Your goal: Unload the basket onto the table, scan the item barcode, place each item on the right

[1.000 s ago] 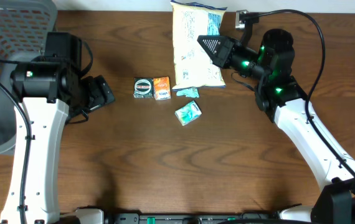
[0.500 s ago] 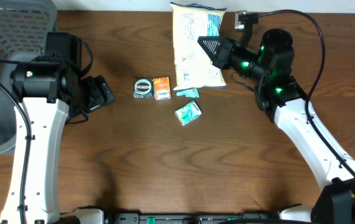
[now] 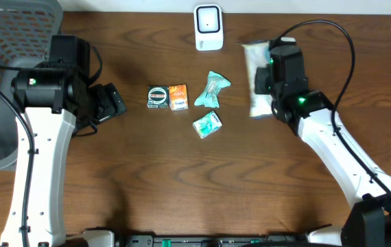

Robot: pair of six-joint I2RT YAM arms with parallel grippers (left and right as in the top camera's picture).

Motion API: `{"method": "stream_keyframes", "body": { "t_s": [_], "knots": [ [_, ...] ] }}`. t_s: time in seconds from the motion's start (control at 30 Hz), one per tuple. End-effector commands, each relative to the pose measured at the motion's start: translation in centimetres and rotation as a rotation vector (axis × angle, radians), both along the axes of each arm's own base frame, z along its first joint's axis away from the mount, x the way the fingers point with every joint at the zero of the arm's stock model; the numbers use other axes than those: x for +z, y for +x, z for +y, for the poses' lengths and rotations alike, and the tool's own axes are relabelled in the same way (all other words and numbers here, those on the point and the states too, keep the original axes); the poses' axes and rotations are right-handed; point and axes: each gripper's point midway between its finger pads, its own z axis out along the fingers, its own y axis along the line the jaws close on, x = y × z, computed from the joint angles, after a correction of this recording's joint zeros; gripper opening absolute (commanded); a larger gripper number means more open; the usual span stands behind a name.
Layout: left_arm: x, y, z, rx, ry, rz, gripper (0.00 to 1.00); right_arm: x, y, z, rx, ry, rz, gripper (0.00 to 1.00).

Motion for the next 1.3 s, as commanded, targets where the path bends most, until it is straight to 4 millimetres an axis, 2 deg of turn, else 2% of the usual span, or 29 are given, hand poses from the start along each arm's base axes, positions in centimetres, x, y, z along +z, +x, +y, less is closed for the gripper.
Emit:
{"method": "stream_keyframes", "body": {
  "t_s": [0.0,0.17,0.23,0.37,0.43,0.53,0.57,0.63,0.67,0.7,0.83,0.97,1.07,1.13,1.2,1.27],
  "knots": [
    [-0.1,-0.1,0.1,0.011,0.004,0.01,0.98,0.9,-0.3,-6.3,-0.194,-0.436,-0.007,0.01],
    [-0.1,-0.1,0.1,0.011,0.004,0.01,0.97,-1.3,-1.1,-9.7,-0.304,-0.702,0.099,0.01],
    [-0.1,-0.1,0.1,0.011,0.004,0.01,0.98,-2.8,-1.2,-10.1,-0.305,-0.76,0.147,0.01],
    [-0.1,-0.1,0.1,0.011,0.004,0.01,0.98,-6.1,-1.6,-9.6,-0.253,-0.8,0.235,0.01],
    [-0.1,-0.1,0.1,0.011,0.004,0.01,0.98,-7.4,-1.7,-8.4,-0.218,-0.765,0.249,0.06],
    [-0.1,-0.1,0.1,0.011,0.004,0.01,0.98,-8.7,-1.5,-4.9,-0.107,-0.631,0.25,0.13],
    [-0.1,-0.1,0.1,0.011,0.004,0.01,0.98,-9.0,-1.5,-3.7,-0.072,-0.58,0.248,0.22],
    [-0.1,-0.1,0.1,0.011,0.004,0.01,0.98,-9.2,-1.4,-0.7,0.029,-0.467,0.247,0.5],
    [-0.1,-0.1,0.1,0.011,0.004,0.01,0.98,-9.0,-1.4,0.7,0.074,-0.419,0.243,0.63],
    [-0.1,-0.1,0.1,0.011,0.004,0.01,0.98,-8.6,-1.5,1.8,0.112,-0.378,0.237,0.66],
    [-0.1,-0.1,0.1,0.011,0.004,0.01,0.98,-5.5,-1.2,4.5,0.147,-0.228,0.191,0.67],
    [-0.1,-0.1,0.1,0.011,0.004,0.01,0.98,-1.1,-0.5,5.4,0.166,-0.101,0.138,0.68],
    [-0.1,-0.1,0.1,0.011,0.004,0.01,0.98,2.0,0.0,4.2,0.147,-0.064,0.105,0.69],
    [-0.1,-0.1,0.1,0.011,0.004,0.01,0.98,3.1,0.2,2.8,0.114,-0.059,0.097,0.68],
    [-0.1,-0.1,0.1,0.011,0.004,0.01,0.98,3.1,0.4,1.1,0.082,-0.057,0.109,0.64],
    [-0.1,-0.1,0.1,0.011,0.004,0.01,0.98,1.7,0.1,-0.5,0.052,-0.057,0.162,0.63]
  ]
}}
